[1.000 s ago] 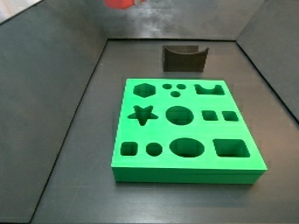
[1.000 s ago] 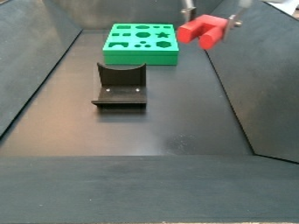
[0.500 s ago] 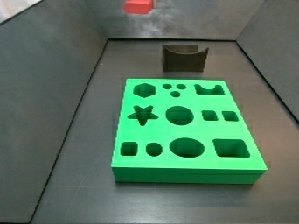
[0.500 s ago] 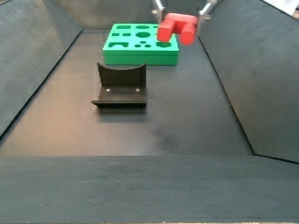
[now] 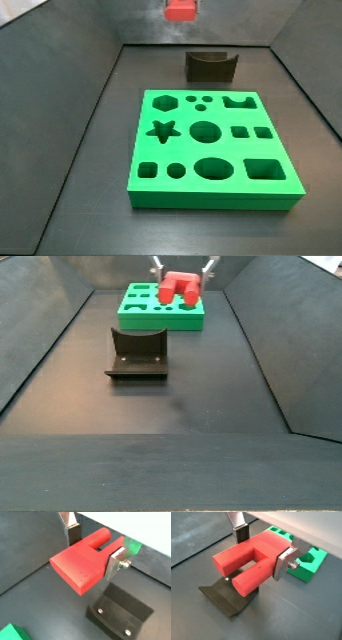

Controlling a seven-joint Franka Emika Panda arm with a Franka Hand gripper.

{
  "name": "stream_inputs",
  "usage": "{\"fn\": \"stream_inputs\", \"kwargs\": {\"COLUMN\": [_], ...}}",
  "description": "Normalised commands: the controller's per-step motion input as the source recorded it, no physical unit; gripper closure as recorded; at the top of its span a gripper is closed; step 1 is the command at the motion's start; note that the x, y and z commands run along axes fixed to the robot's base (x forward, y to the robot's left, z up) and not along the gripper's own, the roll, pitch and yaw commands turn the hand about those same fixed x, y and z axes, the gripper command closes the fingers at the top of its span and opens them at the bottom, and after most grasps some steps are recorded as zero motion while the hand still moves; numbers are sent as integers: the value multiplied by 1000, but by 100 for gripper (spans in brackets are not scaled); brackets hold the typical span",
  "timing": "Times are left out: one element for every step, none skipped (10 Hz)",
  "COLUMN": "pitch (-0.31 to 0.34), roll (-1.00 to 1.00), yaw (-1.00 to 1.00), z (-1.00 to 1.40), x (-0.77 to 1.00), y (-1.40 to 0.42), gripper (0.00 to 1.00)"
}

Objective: Pick up the square-circle object. Move up. Place the square-circle object on the fixture. Regrasp the square-circle object. Rotate the square-circle object. Move to above the board. Insert the square-circle object.
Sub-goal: Place the square-circle object on the fixture.

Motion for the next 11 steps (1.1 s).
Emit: {"fn": "stream_inputs", "kwargs": {"pitch": [72,19,23,46,56,70,92,107,123,146,165], "roll": [107,-1000,-1000,-1000,-1000,-1000,-1000,-1000,-1000,-1000,-1000], "yaw": [68,102,99,68,62,53,39,25,10,-18,-46], "z": [-42,201,218,121,69,30,24,7,-5,-8,-8], "x": [1000,1000,1000,859,793,704,582,490,399,277,188], "y": [-92,43,57,83,68,49,46,45,43,43,45], "gripper": [100,100,100,100,100,100,100,100,100,100,100]}}
